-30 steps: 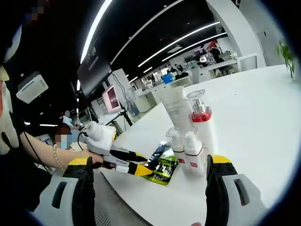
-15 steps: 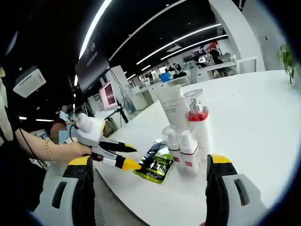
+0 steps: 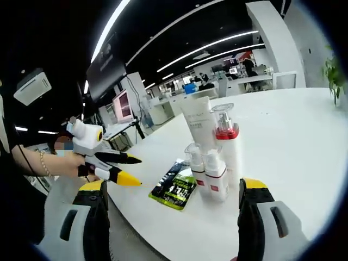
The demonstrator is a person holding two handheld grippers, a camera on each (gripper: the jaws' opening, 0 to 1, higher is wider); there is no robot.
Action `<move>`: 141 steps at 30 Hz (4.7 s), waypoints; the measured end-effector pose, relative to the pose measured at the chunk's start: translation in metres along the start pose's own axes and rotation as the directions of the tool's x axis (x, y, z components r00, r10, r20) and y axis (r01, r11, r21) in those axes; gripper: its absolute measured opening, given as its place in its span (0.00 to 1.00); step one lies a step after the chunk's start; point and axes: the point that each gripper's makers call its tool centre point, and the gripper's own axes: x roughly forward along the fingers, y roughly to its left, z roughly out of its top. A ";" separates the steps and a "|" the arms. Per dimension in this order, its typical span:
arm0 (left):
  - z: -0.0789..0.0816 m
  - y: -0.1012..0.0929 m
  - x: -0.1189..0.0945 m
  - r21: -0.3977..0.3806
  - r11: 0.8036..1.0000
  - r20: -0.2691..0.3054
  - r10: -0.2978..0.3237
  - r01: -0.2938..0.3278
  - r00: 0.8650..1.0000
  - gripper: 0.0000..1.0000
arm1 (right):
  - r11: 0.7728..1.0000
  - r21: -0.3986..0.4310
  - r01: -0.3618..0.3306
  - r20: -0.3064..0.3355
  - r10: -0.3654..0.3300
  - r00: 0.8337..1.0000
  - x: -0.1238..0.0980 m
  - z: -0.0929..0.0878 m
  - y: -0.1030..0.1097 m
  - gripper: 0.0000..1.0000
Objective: Arrange the skincare products in the storage area until every visible bottle or jar stands upright without overlapping.
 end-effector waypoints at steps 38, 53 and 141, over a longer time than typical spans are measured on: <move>-0.005 0.035 -0.085 -0.159 0.979 0.094 0.141 -0.125 0.986 0.92 | 0.999 -0.028 -0.017 -0.030 0.016 0.999 0.001 -0.002 0.008 1.00; -0.001 0.033 -0.077 -0.194 0.972 0.041 0.141 -0.131 0.989 0.91 | 1.000 -0.012 -0.020 -0.051 0.019 0.999 0.002 -0.006 0.006 1.00; 0.062 0.065 0.173 -0.124 0.935 -0.285 0.288 -0.333 0.914 0.59 | 0.988 0.102 0.112 -0.101 -0.101 0.990 -0.004 -0.020 -0.025 0.94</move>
